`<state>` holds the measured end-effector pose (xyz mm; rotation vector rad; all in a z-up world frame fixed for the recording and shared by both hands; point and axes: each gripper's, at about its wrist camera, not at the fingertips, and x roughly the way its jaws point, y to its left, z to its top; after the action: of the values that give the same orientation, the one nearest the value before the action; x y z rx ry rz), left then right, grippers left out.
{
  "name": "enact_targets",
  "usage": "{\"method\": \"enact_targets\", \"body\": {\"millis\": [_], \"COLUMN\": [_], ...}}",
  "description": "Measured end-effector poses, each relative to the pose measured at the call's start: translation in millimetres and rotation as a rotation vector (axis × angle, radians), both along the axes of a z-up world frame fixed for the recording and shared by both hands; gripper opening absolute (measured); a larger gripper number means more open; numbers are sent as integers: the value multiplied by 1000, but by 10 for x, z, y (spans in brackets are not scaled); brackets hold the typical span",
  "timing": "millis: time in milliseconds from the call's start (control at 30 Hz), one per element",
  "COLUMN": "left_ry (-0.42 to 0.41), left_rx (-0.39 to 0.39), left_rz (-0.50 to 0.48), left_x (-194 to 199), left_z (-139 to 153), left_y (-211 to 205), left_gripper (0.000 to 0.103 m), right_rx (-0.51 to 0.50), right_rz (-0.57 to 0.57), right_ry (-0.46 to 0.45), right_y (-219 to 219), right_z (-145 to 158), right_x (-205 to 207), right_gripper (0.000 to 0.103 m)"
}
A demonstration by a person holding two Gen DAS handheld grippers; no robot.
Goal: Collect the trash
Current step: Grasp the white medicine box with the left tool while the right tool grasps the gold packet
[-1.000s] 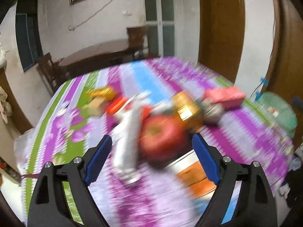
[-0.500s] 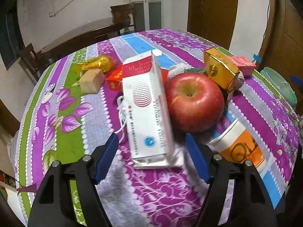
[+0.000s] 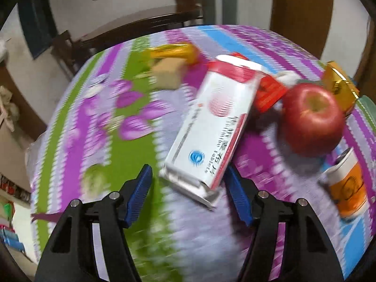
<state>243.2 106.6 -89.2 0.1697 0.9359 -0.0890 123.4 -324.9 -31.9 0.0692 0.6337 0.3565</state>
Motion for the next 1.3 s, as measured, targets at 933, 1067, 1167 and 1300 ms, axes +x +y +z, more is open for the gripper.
{"method": "enact_targets", "body": {"millis": [933,1067,1167,1300], "left_ry": [-14,-26,-28,-22], "left_rx": [17,-74,-98,-141], "left_rz": [-344,-316,-305,-300], "left_x": [222,109,66,49], "left_z": [10,51,37,40], "left_y": [-249,-200,-198,-184], "left_gripper": [52,47,47,47], "right_rx": [-67,-21,92,64], "right_rz": [229,254,193,155], "right_ry": [34,37,86,116], "right_y": [758,945,968,1129], "right_z": [-56,-64,-52,-78], "right_x": [671,855,1071,1194], "right_gripper": [66,66,67,68]}}
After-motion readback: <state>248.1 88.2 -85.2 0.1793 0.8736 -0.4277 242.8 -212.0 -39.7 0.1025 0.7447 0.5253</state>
